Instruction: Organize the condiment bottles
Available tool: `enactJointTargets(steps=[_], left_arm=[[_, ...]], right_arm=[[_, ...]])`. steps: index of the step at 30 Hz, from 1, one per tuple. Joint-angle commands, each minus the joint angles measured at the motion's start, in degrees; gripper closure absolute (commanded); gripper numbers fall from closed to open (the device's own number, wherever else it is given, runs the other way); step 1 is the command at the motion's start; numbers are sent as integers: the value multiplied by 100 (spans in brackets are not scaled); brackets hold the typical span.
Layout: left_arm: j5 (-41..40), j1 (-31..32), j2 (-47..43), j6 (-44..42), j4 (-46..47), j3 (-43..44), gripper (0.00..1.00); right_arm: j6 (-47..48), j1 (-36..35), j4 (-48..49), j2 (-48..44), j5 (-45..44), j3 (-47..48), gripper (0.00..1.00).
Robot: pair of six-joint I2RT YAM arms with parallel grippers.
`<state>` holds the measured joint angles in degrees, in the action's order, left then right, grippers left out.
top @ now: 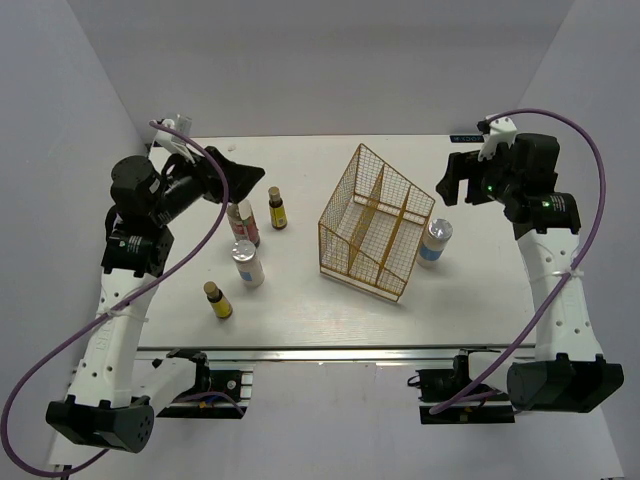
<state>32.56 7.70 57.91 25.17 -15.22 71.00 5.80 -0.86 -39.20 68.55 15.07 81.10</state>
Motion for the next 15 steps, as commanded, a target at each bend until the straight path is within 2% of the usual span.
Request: enactJointTargets(steps=[1,2,3,4,6,10,13,14,15], left_arm=[[67,-6,-104,-205,-488,414,2],[-20,-6,-122,-292,-586,458,2],[-65,-6,-131,-319,-752,484,2],[-117,-6,-157,-337,-815,528,2],[-302,-6,-253,-372,-990,529,4],[-618,-15,-386,-372,-1281,590,15],[-961,-6,-447,-416,-1623,730,36],[-1075,-15,-456,-425,-1746,766,50],[-1198,-15,-439,-434,-2034,844,58]], right_arm=[[279,7,114,-140,739,161,11],[568,-1,106,-175,1074,134,11],[1398,-2,-16,-211,1756,108,11],[1806,-2,-70,-315,2015,73,11],[2221,-10,34,-439,2454,-85,11],[2355,-19,184,-580,2554,-305,11],[2461,-28,53,-545,2737,-314,11],[2382,-28,96,-536,2773,-323,10],[2356,-132,79,-519,2747,-332,11]])
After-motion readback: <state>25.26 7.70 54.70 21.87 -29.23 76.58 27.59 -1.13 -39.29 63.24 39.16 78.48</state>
